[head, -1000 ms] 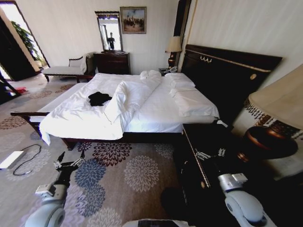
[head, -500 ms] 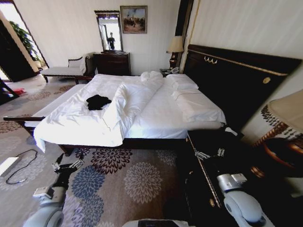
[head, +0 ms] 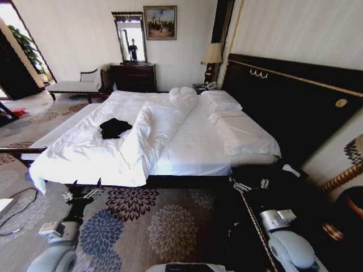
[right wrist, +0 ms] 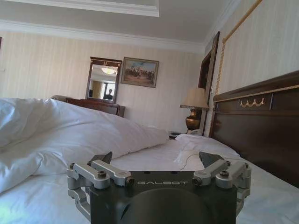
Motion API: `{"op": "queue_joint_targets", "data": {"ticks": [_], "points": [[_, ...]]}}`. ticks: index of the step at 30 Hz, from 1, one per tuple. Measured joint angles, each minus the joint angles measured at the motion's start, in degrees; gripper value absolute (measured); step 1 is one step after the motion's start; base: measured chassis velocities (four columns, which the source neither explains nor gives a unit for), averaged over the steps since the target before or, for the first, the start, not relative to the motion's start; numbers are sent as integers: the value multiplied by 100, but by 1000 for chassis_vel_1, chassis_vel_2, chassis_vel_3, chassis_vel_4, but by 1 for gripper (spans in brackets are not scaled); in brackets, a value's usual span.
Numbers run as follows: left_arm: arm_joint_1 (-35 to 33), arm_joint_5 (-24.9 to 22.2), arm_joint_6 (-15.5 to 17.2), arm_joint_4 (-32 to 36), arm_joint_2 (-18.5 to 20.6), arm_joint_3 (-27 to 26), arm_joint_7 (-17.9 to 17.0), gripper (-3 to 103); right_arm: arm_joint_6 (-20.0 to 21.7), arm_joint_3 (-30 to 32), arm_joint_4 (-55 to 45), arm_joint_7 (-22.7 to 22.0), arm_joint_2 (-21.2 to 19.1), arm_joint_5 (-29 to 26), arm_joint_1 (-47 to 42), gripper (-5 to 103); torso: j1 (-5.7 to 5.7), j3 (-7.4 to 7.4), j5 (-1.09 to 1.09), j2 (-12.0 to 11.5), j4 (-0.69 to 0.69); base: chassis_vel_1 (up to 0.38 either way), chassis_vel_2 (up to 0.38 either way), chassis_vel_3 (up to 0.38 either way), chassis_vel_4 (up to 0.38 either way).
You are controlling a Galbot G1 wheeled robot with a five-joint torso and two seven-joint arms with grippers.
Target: Fold the clothes on the bed.
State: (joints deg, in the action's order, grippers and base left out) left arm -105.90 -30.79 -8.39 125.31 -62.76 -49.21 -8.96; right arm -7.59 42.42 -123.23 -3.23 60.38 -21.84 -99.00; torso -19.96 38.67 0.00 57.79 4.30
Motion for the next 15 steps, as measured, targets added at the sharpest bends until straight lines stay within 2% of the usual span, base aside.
{"op": "queue_joint_targets", "data": {"ticks": [15], "points": [[22, -50, 29, 54, 31, -17, -11, 100, -12, 1, -34, -7, 33, 29, -33, 100, 0, 0, 0, 0, 0, -173, 189, 185, -185]]}}
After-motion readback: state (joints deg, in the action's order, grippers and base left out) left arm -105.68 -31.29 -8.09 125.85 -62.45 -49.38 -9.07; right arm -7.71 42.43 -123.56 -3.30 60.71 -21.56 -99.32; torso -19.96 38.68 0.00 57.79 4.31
